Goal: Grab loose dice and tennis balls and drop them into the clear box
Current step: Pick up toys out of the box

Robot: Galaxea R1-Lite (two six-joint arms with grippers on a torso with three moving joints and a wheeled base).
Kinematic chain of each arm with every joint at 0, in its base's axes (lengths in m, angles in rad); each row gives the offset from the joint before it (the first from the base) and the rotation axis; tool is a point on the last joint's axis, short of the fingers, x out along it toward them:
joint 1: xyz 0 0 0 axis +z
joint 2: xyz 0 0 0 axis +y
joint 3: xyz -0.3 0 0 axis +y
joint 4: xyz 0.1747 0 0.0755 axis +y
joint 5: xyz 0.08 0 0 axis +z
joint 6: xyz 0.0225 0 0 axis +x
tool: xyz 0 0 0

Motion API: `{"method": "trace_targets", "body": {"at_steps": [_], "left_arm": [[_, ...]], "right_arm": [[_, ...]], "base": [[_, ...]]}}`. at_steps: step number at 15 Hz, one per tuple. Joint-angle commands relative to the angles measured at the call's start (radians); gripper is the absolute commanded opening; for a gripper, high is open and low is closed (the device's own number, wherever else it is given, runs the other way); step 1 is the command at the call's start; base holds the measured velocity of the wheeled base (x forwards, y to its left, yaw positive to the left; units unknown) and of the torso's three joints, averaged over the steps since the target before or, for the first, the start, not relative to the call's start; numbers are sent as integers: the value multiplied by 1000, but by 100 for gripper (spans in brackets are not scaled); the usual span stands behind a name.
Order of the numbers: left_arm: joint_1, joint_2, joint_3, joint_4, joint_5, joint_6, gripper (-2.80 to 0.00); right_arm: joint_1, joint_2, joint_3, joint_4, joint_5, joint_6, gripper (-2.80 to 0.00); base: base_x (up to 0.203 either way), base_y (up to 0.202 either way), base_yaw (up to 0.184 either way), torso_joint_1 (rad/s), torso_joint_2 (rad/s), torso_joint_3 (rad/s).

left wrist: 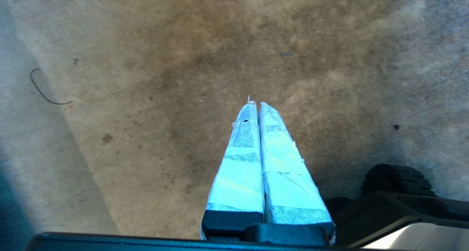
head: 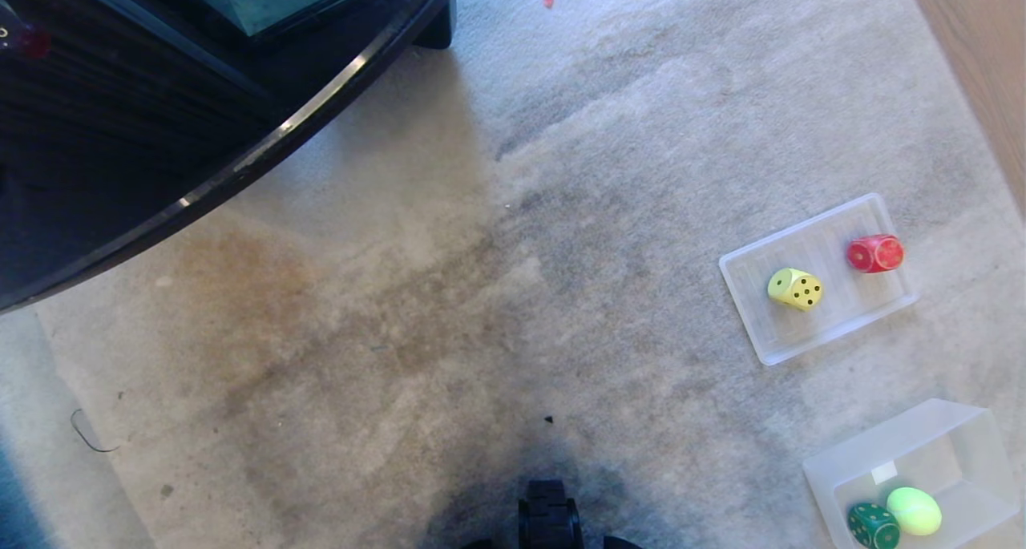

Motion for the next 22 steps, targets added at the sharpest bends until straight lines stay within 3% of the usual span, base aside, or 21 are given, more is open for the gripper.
{"method": "trace_targets", "body": {"at_steps": [1, 6, 9, 10, 14, 22], "left_arm": [[0, 0, 0, 0, 1, -1, -280], [0, 0, 0, 0, -1, -1, -280], [0, 0, 0, 0, 1, -3, -280], [0, 0, 0, 0, 1, -2, -280], [0, 0, 0, 0, 1, -1, -280], [0, 0, 0, 0, 1, -1, -280]], "right_arm": [[-9, 423, -91, -90, -22, 34, -280], [-14, 1149, -226, -553, -155, 194, -280], [-19, 1459, -346, -769, -210, 316, -280], [-25, 1529, -388, -814, -222, 362, 0], [-34, 1671, -509, -873, -236, 504, 0], [-25, 1632, -515, -874, -168, 525, 0]], "base": [[0, 0, 0, 0, 0, 0], [0, 0, 0, 0, 0, 0], [0, 0, 0, 0, 0, 0], [0, 0, 0, 0, 0, 0], [0, 0, 0, 0, 0, 0], [0, 0, 0, 0, 0, 0]]}}
